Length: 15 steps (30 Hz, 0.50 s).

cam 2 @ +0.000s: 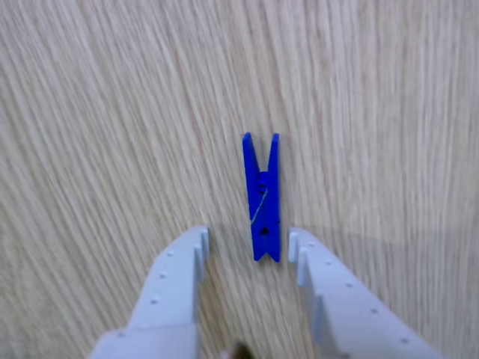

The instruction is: Grasp a peg and put it in the crate.

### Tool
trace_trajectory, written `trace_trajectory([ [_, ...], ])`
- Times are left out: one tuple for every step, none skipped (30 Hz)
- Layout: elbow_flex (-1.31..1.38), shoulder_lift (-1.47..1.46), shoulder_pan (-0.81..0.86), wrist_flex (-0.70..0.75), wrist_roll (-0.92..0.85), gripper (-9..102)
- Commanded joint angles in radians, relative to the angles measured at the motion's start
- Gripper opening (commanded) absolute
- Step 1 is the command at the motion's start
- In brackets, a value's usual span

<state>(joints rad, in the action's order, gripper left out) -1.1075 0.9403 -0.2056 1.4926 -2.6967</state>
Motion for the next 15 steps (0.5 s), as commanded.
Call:
trace_trajectory([
  [0.074, 0.037, -0.002, -0.011, 0.048, 18],
  [0.074, 0.037, -0.002, -0.011, 0.060, 18],
  [0.074, 0.037, -0.002, -0.011, 0.071, 18],
  [0.072, 0.037, -0.003, -0.011, 0.080, 17],
  [0.072, 0.035, -0.003, -0.011, 0.087, 15],
  [0.072, 0.035, -0.003, -0.011, 0.097, 13],
  [0.072, 0.035, -0.003, -0.012, 0.106, 9],
  [0.072, 0.035, -0.003, -0.014, 0.118, 5],
  [0.071, 0.037, -0.003, -0.018, 0.132, 0],
  [0.069, 0.037, -0.003, -0.025, 0.150, -3],
  [0.066, 0.043, -0.003, -0.031, 0.173, -3],
  [0.058, 0.048, -0.002, -0.037, 0.202, -2],
  [0.049, 0.051, -0.002, -0.038, 0.236, -1],
  [0.044, 0.057, 0.005, -0.029, 0.253, 0],
  [0.034, 0.069, 0.009, -0.028, 0.272, 1],
])
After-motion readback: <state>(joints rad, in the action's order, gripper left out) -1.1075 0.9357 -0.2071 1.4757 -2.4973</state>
